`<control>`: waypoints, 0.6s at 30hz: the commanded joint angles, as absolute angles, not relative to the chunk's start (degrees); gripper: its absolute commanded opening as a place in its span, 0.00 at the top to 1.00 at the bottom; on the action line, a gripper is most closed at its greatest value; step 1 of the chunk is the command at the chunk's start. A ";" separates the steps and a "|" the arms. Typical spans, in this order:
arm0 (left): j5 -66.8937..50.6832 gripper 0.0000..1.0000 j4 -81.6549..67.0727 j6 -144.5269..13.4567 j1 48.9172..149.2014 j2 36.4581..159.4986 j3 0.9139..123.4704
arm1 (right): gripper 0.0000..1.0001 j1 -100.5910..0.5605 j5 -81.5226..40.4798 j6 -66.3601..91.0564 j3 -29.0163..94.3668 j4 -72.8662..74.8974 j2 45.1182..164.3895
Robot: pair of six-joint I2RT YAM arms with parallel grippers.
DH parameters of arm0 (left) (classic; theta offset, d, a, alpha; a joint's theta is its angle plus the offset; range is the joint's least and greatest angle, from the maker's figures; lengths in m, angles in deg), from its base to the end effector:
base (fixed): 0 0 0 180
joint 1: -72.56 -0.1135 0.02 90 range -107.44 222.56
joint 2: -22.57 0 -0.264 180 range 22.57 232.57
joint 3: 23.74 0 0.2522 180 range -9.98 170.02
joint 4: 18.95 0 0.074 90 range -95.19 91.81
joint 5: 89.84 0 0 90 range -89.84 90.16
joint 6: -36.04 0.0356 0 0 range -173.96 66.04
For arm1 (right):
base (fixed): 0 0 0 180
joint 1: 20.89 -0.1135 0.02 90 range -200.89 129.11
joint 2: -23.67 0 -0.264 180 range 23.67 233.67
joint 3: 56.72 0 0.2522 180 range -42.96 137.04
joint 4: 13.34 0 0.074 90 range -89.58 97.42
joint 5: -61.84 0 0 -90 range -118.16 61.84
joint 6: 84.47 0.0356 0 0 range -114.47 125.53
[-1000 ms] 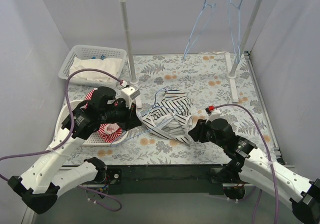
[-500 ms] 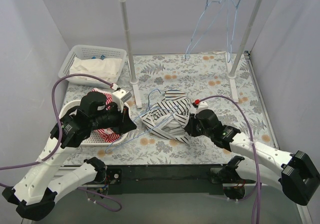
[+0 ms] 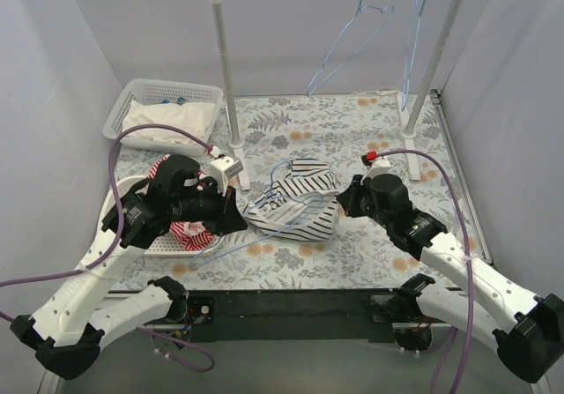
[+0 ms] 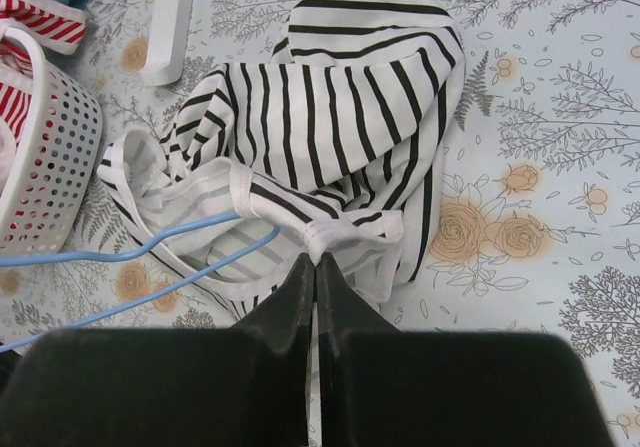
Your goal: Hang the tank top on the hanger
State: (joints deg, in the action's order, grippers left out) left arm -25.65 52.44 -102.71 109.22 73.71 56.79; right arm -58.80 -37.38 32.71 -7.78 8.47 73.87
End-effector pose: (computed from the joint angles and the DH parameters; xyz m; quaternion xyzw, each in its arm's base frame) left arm 0.1134 -0.1037 0.3719 -0.0034 0.8951 -0.4188 0.1530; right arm 0.1641 0.1206 0.2680 -0.0336 0.8320 0.2392 0.4994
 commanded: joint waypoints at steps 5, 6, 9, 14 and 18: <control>-31.75 1.00 45.18 -101.33 109.47 75.30 52.87 | 0.99 -57.80 -32.04 31.03 -2.53 10.35 71.31; -32.10 1.00 44.48 -100.98 109.47 75.65 52.60 | 0.99 -57.80 -31.33 30.76 -2.01 10.35 71.31; -32.71 1.00 42.36 -100.63 109.47 76.97 52.16 | 0.99 -57.80 -28.87 30.23 -0.33 10.44 71.49; -32.71 1.00 38.33 -99.57 109.47 76.72 51.37 | 0.99 -57.71 -24.31 29.88 1.07 10.53 71.31; -33.42 1.00 31.39 -100.19 109.47 76.45 47.78 | 0.99 -57.71 -20.61 29.79 2.74 10.26 71.40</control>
State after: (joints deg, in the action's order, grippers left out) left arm -31.31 39.35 -100.78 109.25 77.47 50.23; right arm -57.97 -26.05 30.77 -1.24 11.45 72.25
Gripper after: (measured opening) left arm 0.033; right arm 0.029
